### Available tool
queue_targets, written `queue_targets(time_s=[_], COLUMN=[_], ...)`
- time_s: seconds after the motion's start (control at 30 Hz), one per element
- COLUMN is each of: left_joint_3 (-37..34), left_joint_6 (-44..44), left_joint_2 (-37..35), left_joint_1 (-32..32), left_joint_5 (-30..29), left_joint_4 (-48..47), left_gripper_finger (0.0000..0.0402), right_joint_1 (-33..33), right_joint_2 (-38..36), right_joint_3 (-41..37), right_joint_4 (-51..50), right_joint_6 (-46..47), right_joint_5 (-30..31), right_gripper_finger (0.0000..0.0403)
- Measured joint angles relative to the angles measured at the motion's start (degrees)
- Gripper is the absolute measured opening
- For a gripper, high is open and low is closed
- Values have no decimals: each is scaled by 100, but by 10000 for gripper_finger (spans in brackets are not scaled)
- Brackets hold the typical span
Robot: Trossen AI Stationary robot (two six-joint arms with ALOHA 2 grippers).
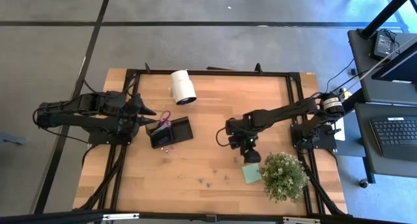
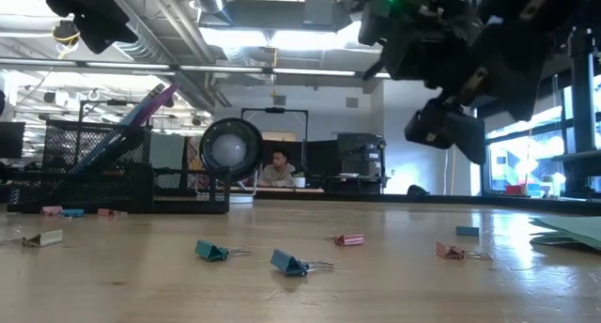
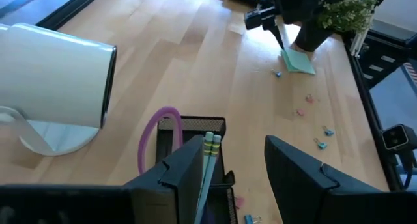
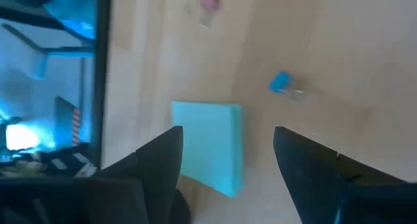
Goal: Pick and place office supplies into organizer
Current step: Put the blue sticky note pad into the black desk organizer
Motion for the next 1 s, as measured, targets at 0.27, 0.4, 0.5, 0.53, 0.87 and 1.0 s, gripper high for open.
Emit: queue_targets(time_s=[0.27, 0.4, 0.5, 0.53, 0.87, 1.0], left_joint_3=[0, 0, 0, 0, 0, 0], left_joint_6=[306, 260, 250, 247, 152, 111], left_joint_2=[2, 2, 2, 2, 2, 1], left_joint_1=[0, 0, 0, 0, 0, 0], left_joint_5=[-211, -289, -291, -291, -299, -300], left_joint_4=[0, 0, 0, 0, 0, 0], left_gripper_finger=[156, 156, 156, 156, 156, 156], right_joint_1=[-17, -102, -201, -215, -200, -198], right_joint_2=[4, 4, 4, 4, 7, 9], right_joint_3=[-16, -18, -91, -126, -953, -1126], right_joint_4=[-133, -114, -113, -90, 1507, 1612], right_joint_6=[142, -24, -103, -150, 249, 275], right_joint_5=[-250, -1129, -1311, -1315, -1333, -1333], right_gripper_finger=[243, 243, 243, 243, 243, 243])
